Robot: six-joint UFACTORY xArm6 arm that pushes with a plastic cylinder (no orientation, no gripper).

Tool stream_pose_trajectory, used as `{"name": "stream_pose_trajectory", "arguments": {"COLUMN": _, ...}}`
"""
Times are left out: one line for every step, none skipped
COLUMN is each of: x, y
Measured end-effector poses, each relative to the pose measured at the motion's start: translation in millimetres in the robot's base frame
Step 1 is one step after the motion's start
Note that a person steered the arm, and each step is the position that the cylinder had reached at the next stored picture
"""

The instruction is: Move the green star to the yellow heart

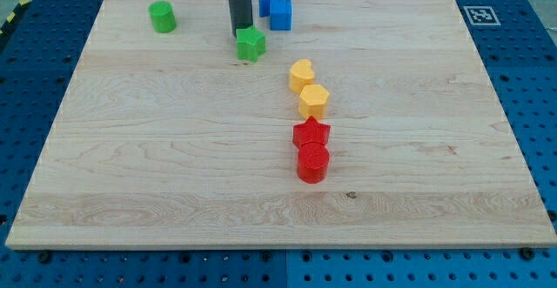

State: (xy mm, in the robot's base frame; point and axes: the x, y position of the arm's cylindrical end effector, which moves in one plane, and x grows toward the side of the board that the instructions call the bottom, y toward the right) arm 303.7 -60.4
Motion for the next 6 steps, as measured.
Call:
{"name": "stream_pose_trajectory", "arguments": {"x": 23, "y": 0}}
{"name": "stream_pose_trajectory", "arguments": {"x": 34, "y": -8}}
{"name": "stream_pose_trajectory", "arguments": {"x": 47, "y": -36}}
{"name": "stream_pose_trajectory", "arguments": {"x": 64, "y": -37}}
{"name": "stream_pose_trajectory", "arguments": {"x": 64, "y": -17}}
{"name": "stream_pose_trajectory", "arguments": {"x": 64, "y": 18}}
